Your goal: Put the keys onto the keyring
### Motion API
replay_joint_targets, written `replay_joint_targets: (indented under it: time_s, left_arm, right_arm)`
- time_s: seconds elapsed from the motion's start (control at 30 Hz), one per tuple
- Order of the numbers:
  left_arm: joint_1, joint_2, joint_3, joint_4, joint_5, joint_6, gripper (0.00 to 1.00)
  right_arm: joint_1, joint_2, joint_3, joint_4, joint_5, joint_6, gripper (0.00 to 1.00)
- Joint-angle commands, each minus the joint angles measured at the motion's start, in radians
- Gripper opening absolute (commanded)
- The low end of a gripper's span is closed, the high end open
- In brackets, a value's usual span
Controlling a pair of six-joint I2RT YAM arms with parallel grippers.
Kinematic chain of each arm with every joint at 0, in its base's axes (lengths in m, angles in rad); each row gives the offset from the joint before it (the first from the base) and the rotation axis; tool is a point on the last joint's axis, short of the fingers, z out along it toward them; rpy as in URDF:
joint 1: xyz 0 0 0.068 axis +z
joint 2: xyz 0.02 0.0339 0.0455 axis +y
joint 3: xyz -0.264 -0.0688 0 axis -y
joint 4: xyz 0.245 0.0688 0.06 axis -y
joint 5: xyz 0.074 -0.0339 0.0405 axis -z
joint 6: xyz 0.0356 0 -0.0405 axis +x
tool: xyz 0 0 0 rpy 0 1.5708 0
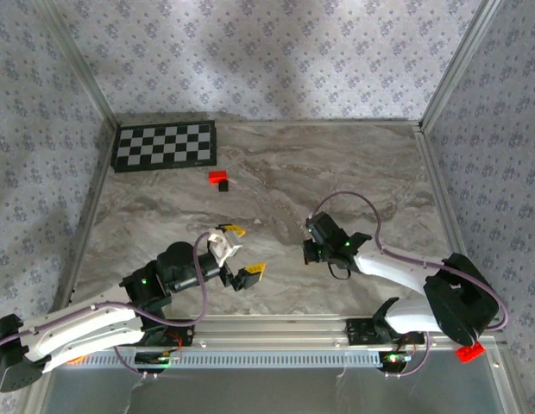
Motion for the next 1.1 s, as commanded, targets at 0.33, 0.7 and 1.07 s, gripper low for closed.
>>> replay_joint_targets:
  time_s: [0.33,0.7,1.07]
  left_arm:
    - [0.007,0.000,0.047,-0.024,-0.027,-0.038,1.00]
    - [0.006,0.021,0.074,-0.063,-0.080,-0.092,1.00]
    - [0.007,0.063,0.142,-0.237,-0.201,-0.130,1.00]
  right_arm:
    - [0.031,-0.019,-0.088,0.035,0.001,0.065,0.00]
    - [0.043,-0.017,-0.122,0.066,0.016,0.081,0.02]
    - [0.068,-0.044,-0.137,0.057,0.078,0.098,0.14]
